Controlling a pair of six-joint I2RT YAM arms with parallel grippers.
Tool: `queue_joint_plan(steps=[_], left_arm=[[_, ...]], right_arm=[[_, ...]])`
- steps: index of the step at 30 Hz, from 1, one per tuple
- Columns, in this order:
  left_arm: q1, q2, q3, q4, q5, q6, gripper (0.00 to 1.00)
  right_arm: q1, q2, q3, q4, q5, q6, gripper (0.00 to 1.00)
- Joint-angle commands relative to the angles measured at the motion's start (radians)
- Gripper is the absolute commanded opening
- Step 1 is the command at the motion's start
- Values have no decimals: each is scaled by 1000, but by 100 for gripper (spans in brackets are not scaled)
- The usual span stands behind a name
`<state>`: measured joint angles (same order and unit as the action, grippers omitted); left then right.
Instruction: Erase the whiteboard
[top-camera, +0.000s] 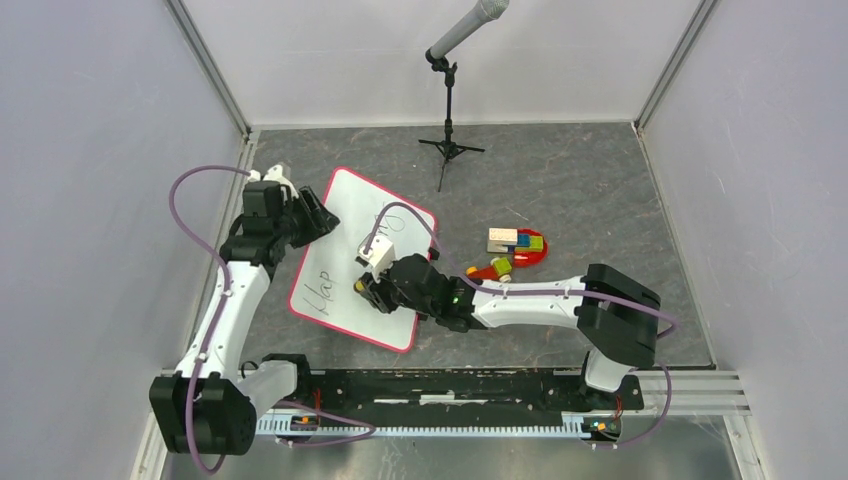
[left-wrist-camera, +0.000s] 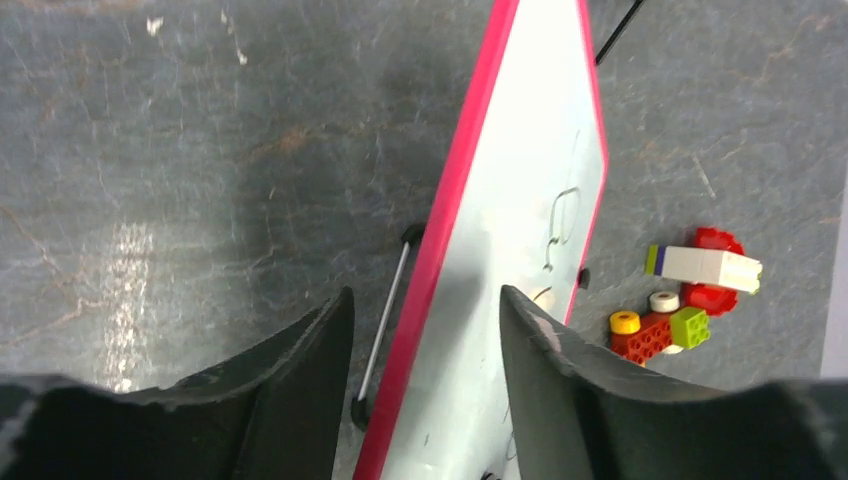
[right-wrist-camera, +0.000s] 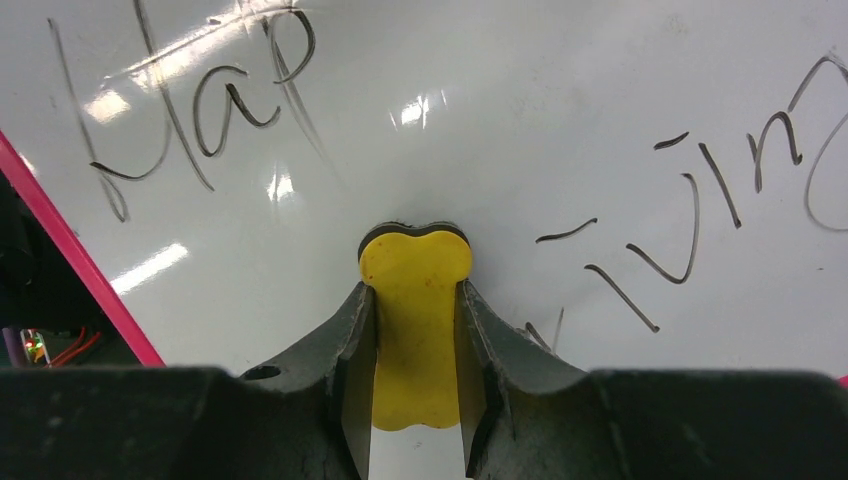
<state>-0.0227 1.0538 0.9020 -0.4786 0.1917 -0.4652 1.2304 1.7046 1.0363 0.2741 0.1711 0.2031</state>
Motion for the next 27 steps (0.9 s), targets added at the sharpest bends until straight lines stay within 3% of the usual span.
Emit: queue_joint_plan(steps=[1, 8, 19, 27], left_arm=[[3, -15, -32, -7, 26, 62, 57], [-3, -62, -103, 36, 73, 91, 29], [-22, -53, -96, 46, 121, 94, 2], [-23, -72, -108, 50, 100, 97, 2]], right_arm=[[7, 21, 61, 14, -42, -9, 20], [8, 12, 63, -4, -21, -15, 20], [29, 63, 161, -9, -40, -6, 20], [41, 125, 256, 20, -88, 6, 20]])
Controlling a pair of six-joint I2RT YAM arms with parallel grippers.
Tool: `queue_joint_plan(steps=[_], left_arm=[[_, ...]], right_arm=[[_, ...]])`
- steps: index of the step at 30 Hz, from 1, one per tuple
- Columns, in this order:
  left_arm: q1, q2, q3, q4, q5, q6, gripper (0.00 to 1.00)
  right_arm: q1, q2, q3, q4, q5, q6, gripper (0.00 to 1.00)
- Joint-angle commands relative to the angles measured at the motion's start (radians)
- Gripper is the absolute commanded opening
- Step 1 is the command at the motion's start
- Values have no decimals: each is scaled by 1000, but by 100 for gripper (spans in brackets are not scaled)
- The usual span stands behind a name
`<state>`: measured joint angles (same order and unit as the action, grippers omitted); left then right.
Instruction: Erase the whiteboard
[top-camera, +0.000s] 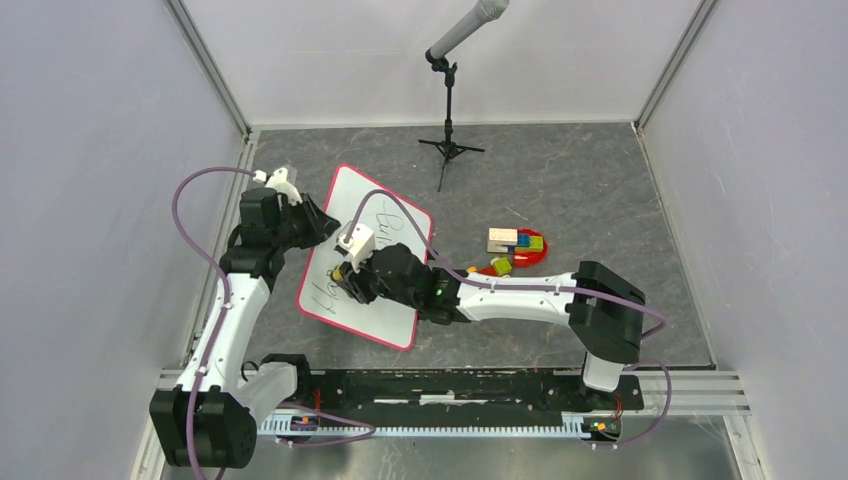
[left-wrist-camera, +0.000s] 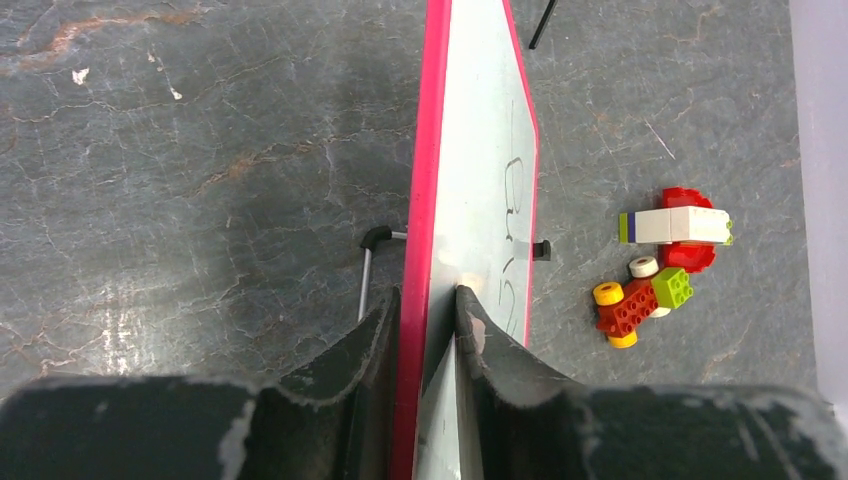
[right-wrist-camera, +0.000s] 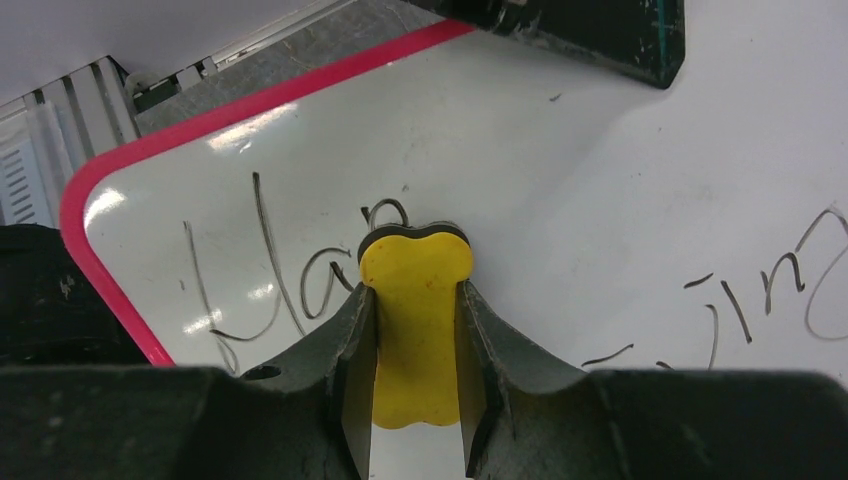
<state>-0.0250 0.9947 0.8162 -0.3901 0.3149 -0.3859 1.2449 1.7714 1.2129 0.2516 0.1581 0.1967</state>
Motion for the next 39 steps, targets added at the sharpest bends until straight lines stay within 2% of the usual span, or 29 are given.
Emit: queue_joint_plan(steps=[1, 12, 21, 24, 32, 39], left_arm=[[-20, -16, -23, -39, -21, 18, 2], [-26, -39, -28, -33, -18, 17, 2], [-26, -43, -26, -23, -5, 16, 2], [-26, -42, -26, -23, -6, 13, 2], [-27, -46, -30, -23, -17, 11, 2], [-27, -56, -33, -22, -35, 10, 2]], right_arm=[[31, 65, 90, 42, -75, 11, 20], [1, 107, 106, 47, -17, -22, 20], [-51, 20, -152, 98, 30, 23, 20], [-40, 1, -176, 74, 53, 22, 19], [97, 47, -5, 30, 4, -11, 19], [107, 115, 162, 8, 2, -59, 20]])
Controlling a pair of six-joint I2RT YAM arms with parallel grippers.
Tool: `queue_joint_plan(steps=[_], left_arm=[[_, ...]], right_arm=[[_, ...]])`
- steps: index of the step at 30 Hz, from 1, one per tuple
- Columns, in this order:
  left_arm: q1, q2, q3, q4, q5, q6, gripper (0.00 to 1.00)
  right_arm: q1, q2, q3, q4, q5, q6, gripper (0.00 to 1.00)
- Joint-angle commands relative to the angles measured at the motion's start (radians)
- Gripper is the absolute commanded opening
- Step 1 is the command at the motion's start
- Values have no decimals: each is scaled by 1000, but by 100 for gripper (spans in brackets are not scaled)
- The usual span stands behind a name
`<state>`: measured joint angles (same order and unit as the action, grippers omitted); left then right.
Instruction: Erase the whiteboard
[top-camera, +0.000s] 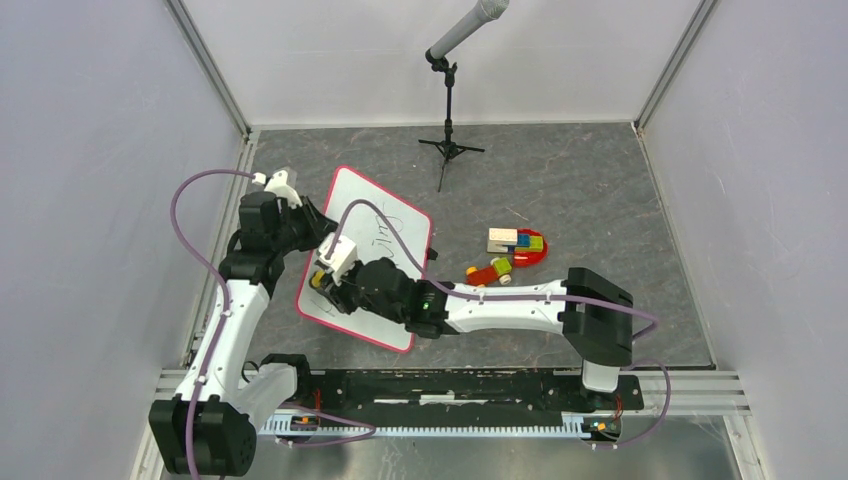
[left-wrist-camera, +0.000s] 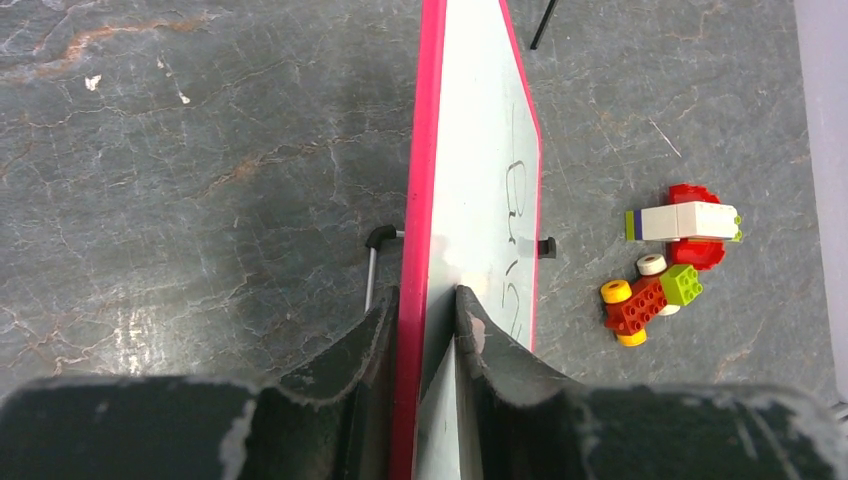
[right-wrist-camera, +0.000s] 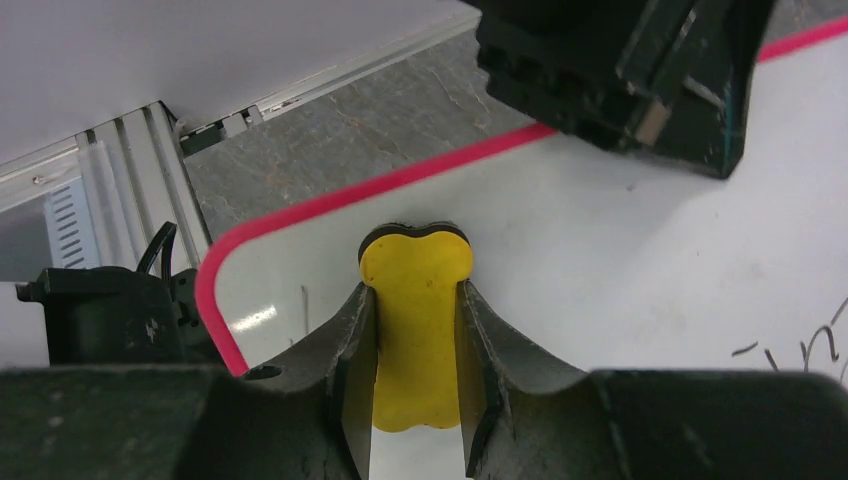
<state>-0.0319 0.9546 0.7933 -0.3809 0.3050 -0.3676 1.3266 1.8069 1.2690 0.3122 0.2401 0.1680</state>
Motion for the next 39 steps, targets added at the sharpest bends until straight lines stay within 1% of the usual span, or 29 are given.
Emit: queue_joint_plan(steps=[1, 3, 5, 10, 12, 16, 21, 24, 26, 28, 32, 36, 39], left_arm=[[-20, -13, -12, -32, -25, -8, 2], [-20, -10, -6, -32, -16, -10, 2], [-19, -15, -5, -32, -19, -8, 2], [-21, -16, -9, -31, -18, -10, 2], [-21, -12, -9, -32, -21, -12, 2], [-22, -9, -5, -32, -21, -14, 2], [-21, -24, -14, -33, -38, -11, 2], [-21, -23, -11, -32, -42, -12, 2], [-21, -15, -8, -32, -44, -10, 2], [-21, -10, -9, -33, -44, -10, 2], [-21, -14, -11, -32, -47, -9, 2], [-21, -10, -9, -32, -41, -12, 2], [-22, 2, -6, -31, -34, -14, 2]], right_arm=[[22, 93, 132, -75, -74, -40, 20], [11, 90, 117, -74, -57, -41, 20], [-4, 69, 52, -53, -65, -20, 20], [-20, -42, -224, 47, -39, 45, 20], [-23, -61, -279, 37, -27, 58, 20], [-7, -79, -281, 4, -33, 51, 19], [44, -49, -126, -33, -63, -7, 20], [48, -15, -54, 7, -122, -10, 20], [48, 23, 22, -28, -144, -12, 20], [48, 40, 47, -24, -174, -21, 20], [48, 21, -44, 24, -191, -45, 20], [47, -55, -266, 78, -129, -33, 20], [39, -88, -359, 62, -82, -11, 20]])
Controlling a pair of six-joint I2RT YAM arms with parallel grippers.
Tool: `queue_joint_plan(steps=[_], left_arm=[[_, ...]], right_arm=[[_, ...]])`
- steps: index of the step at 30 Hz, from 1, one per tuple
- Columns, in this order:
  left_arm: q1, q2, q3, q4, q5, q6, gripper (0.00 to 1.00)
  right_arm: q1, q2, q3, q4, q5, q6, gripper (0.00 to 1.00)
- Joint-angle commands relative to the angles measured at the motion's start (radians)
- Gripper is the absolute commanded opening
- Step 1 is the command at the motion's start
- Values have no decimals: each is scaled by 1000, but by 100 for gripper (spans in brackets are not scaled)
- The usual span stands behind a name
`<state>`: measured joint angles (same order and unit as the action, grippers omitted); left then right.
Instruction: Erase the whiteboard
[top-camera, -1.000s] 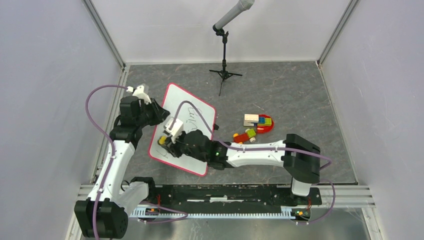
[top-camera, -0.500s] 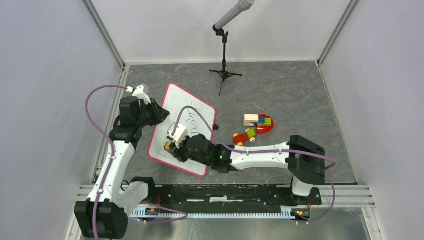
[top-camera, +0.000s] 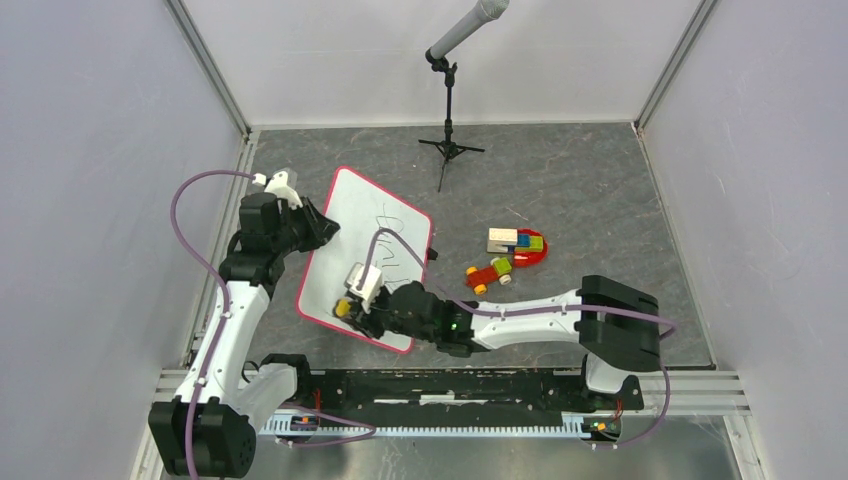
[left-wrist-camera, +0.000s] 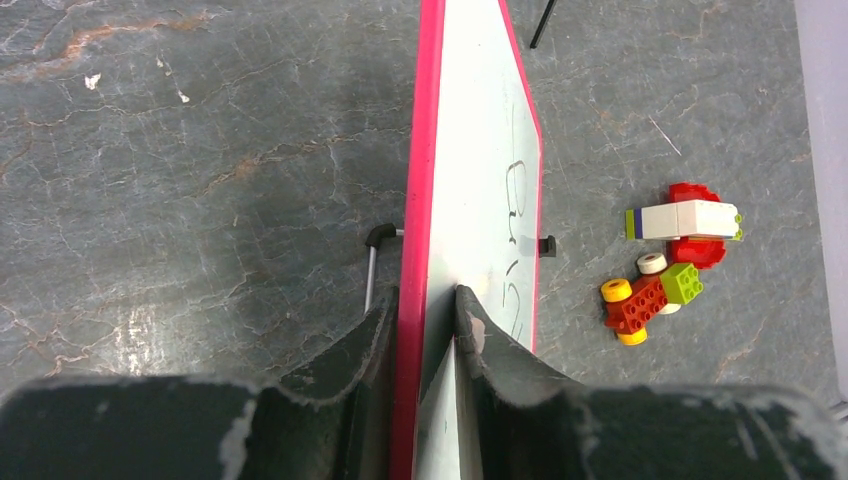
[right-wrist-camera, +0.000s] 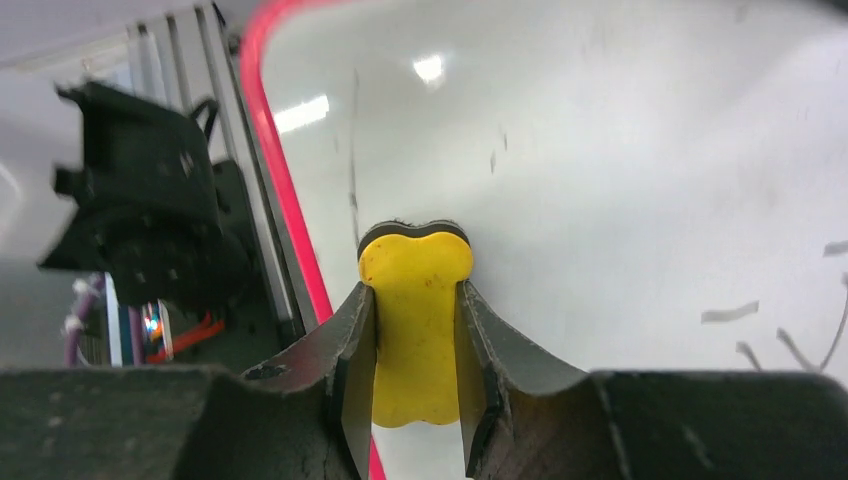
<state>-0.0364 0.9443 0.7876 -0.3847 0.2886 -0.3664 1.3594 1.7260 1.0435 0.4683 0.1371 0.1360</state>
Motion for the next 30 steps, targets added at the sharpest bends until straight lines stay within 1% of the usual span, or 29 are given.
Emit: queue_joint_plan(steps=[1, 3, 5, 9, 14, 17, 19, 22, 26, 27, 30], left_arm=[[-16, 17, 0, -27, -17, -16, 2], [-16, 23, 1, -28, -8, -17, 2], [-16, 24, 2, -28, -5, -19, 2], [-16, 18, -3, -28, -8, -19, 2], [-17, 9, -5, -28, -17, -20, 2], [-17, 11, -6, -28, -19, -20, 2], [-16, 11, -3, -28, -13, -22, 2], [-17, 12, -5, -28, -11, -21, 2], [-16, 12, -6, -28, -3, -23, 2], [-17, 13, -5, -28, -3, -23, 2], [-16, 15, -5, -28, -5, -23, 2]], right_arm=[[4, -15, -145, -120, 35, 25, 19], [4, -34, -163, -131, 55, 29, 19], [6, -39, -137, -143, 56, 20, 20], [28, -6, 15, -162, 29, -22, 19], [30, 93, 214, -181, -16, -64, 20], [29, 133, 299, -215, 6, -90, 20], [24, 147, 314, -228, 24, -94, 20], [17, 129, 251, -204, 10, -62, 20], [17, 49, 28, -154, 21, -19, 20], [17, 29, -19, -157, 35, -10, 20], [15, -13, -89, -200, 83, 0, 20]])
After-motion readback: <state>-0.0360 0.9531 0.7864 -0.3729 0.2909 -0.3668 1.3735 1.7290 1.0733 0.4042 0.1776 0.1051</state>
